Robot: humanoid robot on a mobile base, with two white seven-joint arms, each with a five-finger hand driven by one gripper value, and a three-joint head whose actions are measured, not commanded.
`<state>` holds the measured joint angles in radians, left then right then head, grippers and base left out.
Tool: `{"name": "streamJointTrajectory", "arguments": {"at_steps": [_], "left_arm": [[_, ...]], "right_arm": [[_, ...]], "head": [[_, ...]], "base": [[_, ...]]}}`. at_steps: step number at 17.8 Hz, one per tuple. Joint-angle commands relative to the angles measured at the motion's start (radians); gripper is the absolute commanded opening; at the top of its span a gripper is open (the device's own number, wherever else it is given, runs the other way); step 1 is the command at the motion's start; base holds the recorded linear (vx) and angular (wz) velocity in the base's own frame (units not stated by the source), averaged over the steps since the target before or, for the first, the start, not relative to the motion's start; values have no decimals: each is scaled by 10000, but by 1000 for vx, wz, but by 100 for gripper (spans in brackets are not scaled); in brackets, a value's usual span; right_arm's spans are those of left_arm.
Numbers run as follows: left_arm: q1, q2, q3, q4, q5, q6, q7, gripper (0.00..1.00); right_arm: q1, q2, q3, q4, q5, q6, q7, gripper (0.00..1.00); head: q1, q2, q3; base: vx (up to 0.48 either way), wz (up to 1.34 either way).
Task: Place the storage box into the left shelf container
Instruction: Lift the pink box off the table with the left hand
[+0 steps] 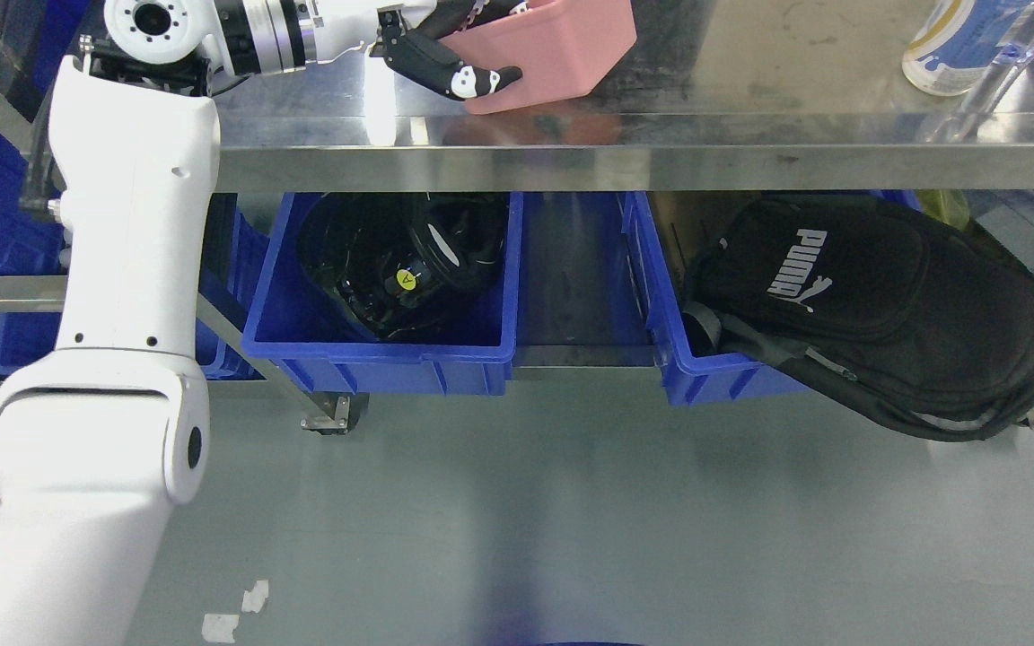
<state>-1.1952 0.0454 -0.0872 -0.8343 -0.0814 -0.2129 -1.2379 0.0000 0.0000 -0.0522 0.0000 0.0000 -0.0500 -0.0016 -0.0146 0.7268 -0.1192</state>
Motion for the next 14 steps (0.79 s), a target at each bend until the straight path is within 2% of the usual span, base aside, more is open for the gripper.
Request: {"name": "streamJointTrajectory", "arguments": {"at_steps": [1,4,8,10,13,14], "left_arm": [[706,-280,2360,-123,2390,425,31,0],[1304,-280,2483,-949,4075,1144,92,0],[2775,-280,2743,-3476,5289,1377,809,0],[3527,-280,2545,-4950,6149,1255,2156,0],[4738,-280,1551,-6791,6229,629,4394,1],[5137,-280,1092,-7328,6229,352,5526,1]], "right_arm": [[-46,-175,0,-174,-215,9,-14,100],[-46,-175,0,-174,-215,-6,-14,100],[-46,-175,0,-174,-215,-6,1,100],[-46,-175,0,-174,-215,9,1,100],[-46,-175,0,-174,-215,9,1,100],[-46,-175,0,-174,-215,9,-14,100]], "head": [[0,0,0],[0,0,0],[0,0,0],[0,0,0],[0,0,0],[0,0,0]], "base": [[0,0],[-7,-41],[-1,-8],[0,0],[0,0],[0,0]]}}
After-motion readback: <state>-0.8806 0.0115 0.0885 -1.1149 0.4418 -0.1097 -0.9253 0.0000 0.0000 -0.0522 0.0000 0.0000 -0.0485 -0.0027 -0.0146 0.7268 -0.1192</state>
